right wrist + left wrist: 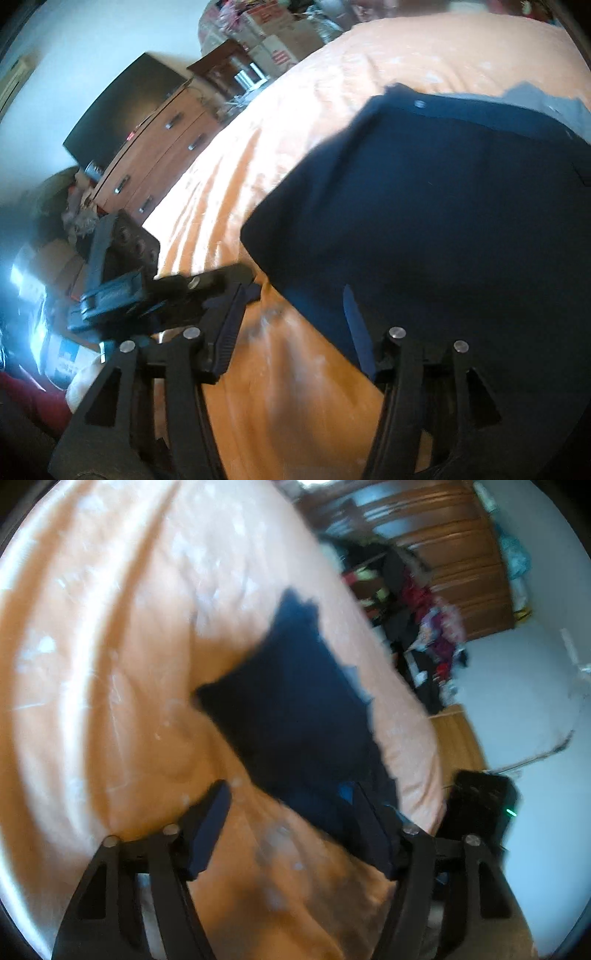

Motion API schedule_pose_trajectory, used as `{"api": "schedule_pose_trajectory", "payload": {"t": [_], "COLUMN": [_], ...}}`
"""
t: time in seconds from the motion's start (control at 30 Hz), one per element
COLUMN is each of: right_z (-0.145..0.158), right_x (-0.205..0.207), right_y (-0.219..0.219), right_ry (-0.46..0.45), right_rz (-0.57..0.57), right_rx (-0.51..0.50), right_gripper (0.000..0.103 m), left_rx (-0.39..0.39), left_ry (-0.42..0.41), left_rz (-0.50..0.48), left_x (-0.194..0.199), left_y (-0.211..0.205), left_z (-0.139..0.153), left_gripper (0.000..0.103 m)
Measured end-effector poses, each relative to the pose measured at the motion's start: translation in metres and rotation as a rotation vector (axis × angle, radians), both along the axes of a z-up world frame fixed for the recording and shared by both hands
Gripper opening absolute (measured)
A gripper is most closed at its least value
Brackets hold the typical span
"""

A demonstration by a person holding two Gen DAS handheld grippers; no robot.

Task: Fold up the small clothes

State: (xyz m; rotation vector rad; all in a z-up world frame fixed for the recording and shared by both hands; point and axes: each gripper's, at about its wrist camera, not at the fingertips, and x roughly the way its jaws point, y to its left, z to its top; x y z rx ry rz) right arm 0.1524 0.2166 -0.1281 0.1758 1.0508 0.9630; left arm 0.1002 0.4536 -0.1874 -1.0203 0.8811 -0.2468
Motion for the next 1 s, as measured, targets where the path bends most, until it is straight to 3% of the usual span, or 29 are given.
{"api": "schedule_pose_trajectory", "payload": {"t": [0.17, 0.43, 0.6, 0.67, 0.7, 0.73, 0.8, 0.87, 1.0], "right_z": [-0.006, 0.016, 0.042, 0.056, 0.061, 0.066, 0.075, 0.081, 0.05], "right_x": [-0.008, -0.001, 0.023, 0.044, 0.055, 0.067, 0.097, 0.128, 0.172], "right_y": [-0.006, -0.019, -0.023, -0.016, -0.011, -0.005, 0.012, 0.037, 0.08], "right_ry": [0.01, -0.021, -0.046, -0.055, -0.057, -0.057, -0.057, -0.057, -0.004], "right_rz": [-0.006, -0.02, -0.053, -0.069, -0.074, -0.072, -0.065, -0.024, 0.008], "right_rx": [0.011, 0.043, 0.04, -0.005, -0.033, -0.059, -0.113, -0.175, -0.369], "right_gripper": [0.056, 0.063, 0.074, 0.081, 0.086, 0.088, 0.088, 0.094, 0.096], "left_rx": [0.035, 0.041, 0.048, 0.063, 0.118, 0.158, 0.307, 0.4, 0.5], "left_ry": [0.005, -0.051, -0.12, -0.137, -0.156, -0.168, -0.223, -0.257, -0.268], "left_rz": [0.065, 0.108, 0.2, 0.177, 0.139, 0.109, 0.046, -0.007, -0.059], "left_x": [0.016, 0.048, 0.058, 0.066, 0.071, 0.073, 0.073, 0.074, 0.078], "left_y": [0.002, 0.001, -0.002, -0.005, -0.012, -0.019, -0.043, -0.063, -0.08], "left_z": [-0.006, -0.015, -0.012, -0.007, 0.0, 0.004, 0.024, 0.037, 0.043], "left_gripper": [0.054, 0.058, 0.067, 0.067, 0.05, 0.005, 0.006, 0.006, 0.006]}}
